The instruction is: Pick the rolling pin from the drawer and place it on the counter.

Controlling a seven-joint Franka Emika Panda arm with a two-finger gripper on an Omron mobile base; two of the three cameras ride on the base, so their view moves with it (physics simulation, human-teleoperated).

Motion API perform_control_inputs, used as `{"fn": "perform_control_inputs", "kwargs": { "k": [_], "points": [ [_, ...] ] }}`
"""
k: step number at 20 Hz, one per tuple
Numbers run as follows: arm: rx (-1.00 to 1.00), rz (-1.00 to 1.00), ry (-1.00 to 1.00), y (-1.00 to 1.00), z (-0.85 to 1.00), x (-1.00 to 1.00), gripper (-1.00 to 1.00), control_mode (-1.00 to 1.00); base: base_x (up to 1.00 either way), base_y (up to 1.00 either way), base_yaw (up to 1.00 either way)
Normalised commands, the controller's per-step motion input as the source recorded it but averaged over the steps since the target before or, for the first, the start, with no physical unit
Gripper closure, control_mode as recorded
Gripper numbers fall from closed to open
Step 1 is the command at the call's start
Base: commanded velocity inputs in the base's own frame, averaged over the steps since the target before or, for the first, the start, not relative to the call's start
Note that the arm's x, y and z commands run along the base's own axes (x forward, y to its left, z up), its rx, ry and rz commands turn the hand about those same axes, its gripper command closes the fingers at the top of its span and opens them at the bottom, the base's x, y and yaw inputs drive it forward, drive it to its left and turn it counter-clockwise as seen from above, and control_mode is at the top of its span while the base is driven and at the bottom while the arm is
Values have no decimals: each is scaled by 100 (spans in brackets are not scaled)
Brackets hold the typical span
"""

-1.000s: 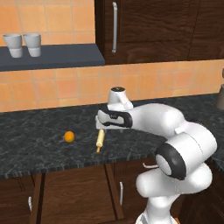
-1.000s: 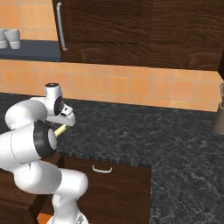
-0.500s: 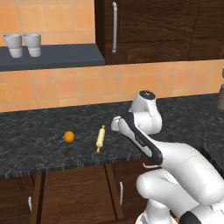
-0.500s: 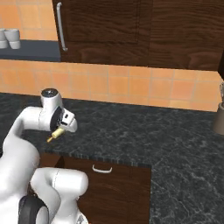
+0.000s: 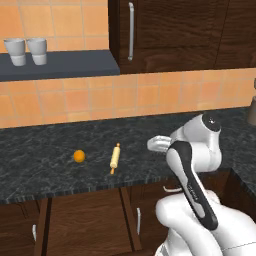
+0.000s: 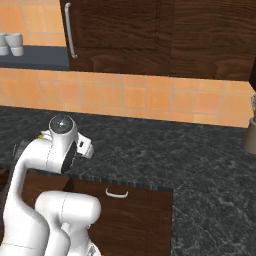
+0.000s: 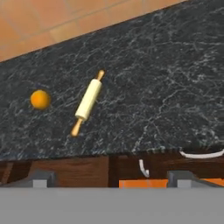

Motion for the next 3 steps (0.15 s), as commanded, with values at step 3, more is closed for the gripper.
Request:
{"fn": "perform_control_inputs", "kwargs": {
  "k": [3],
  "points": [
    [4,7,-16,-14,67,-46,-100,-100,0,0,0]
  ]
}}
